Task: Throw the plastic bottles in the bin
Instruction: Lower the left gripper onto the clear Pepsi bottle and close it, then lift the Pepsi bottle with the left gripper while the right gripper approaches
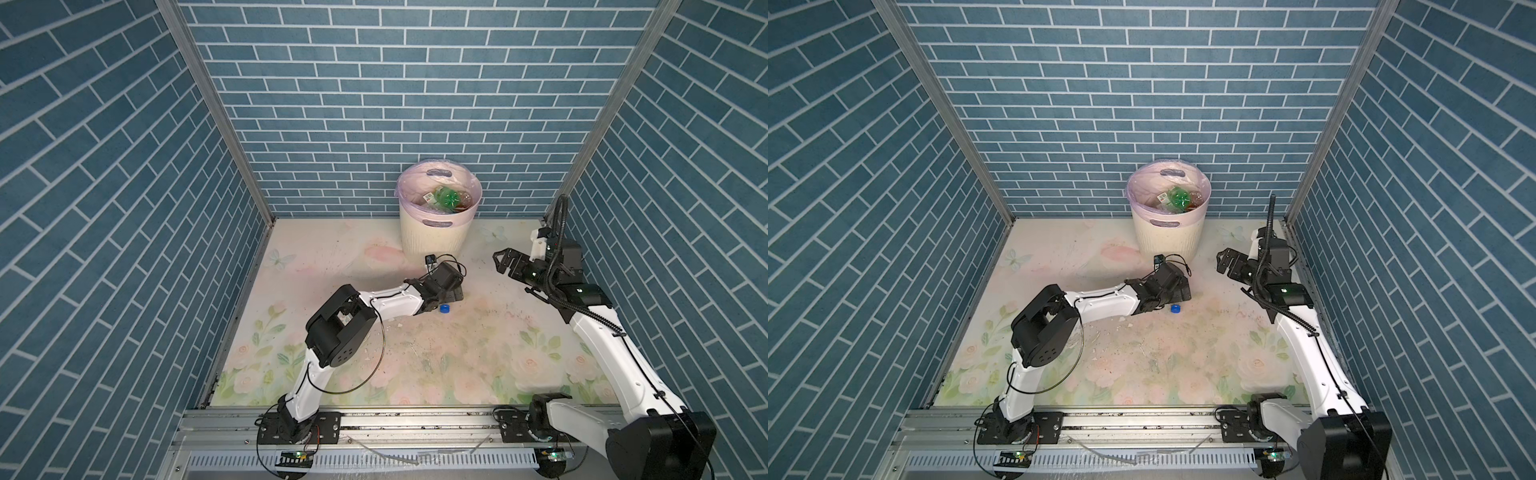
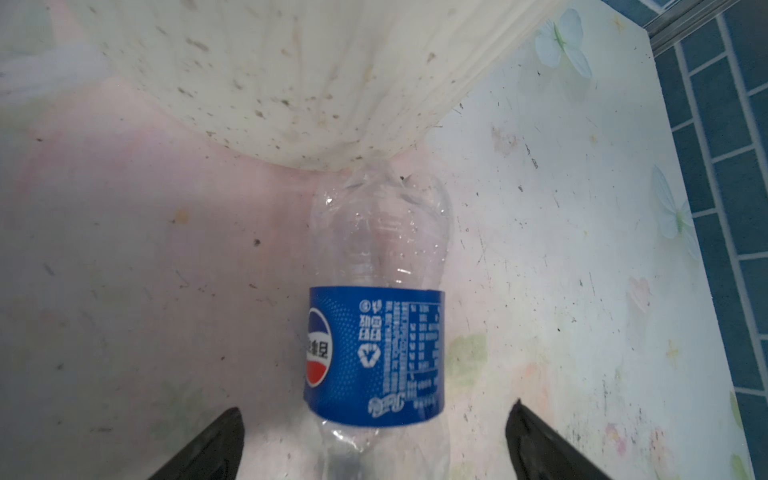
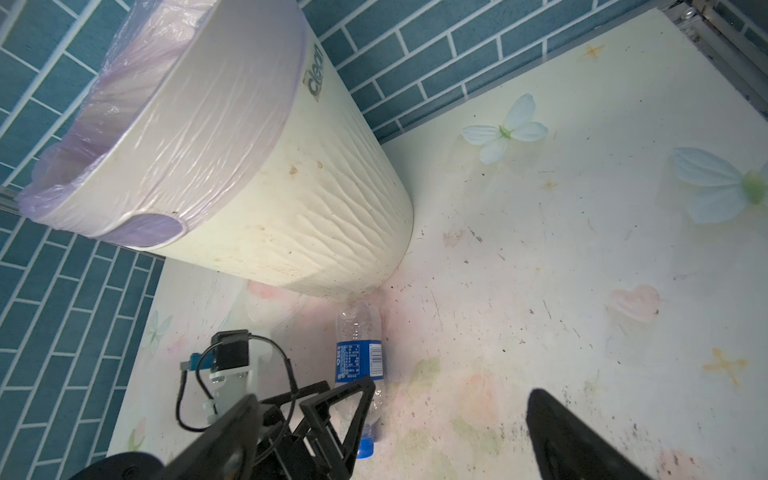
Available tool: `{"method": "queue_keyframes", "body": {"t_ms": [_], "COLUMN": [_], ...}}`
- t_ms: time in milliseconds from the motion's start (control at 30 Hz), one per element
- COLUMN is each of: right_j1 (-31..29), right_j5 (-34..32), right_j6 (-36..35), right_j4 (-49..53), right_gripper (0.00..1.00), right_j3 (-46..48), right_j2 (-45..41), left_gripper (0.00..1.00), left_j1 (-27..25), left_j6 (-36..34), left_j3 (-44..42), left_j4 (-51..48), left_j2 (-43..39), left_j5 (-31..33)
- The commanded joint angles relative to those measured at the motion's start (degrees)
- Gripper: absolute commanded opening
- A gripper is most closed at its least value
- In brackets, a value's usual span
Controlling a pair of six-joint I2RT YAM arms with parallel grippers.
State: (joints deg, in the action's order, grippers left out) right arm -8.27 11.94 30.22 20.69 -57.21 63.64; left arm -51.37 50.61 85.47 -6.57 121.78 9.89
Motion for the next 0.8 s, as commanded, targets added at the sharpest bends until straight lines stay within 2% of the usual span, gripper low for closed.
{"method": "queue_keyframes", "body": {"t_ms": [0,333,500,767], "right_j1": [0.5,1.2,1.5,1.6], "right_j5": [2.2,3.9,4.5,6.3], "right_j6": [1.6,2.7,3.2,5.8], "right_j4": [-2.2,-4.3,-4.9,-7.4], "right_gripper": [0.99,0.99,0.99,0.99], "right_j3": [1.8,2.8,3.2,3.8], "right_j2": [-0.9,0.0,0.3,1.9], "left_gripper": [0.98,0.79,0.70,0.60], "left_j1": [-0.2,-0.2,0.0,1.6], "left_j6": [-0.1,-1.8,-4.2,-7.1], "left_j3": [2.5,2.0,1.5,-6.2], "left_j4": [-1.1,-1.0,0.6,10.2], "left_j2": [2.5,4.5,4.6,1.4], "left_j5": [0.9,1.5,-2.2,-10.0]}}
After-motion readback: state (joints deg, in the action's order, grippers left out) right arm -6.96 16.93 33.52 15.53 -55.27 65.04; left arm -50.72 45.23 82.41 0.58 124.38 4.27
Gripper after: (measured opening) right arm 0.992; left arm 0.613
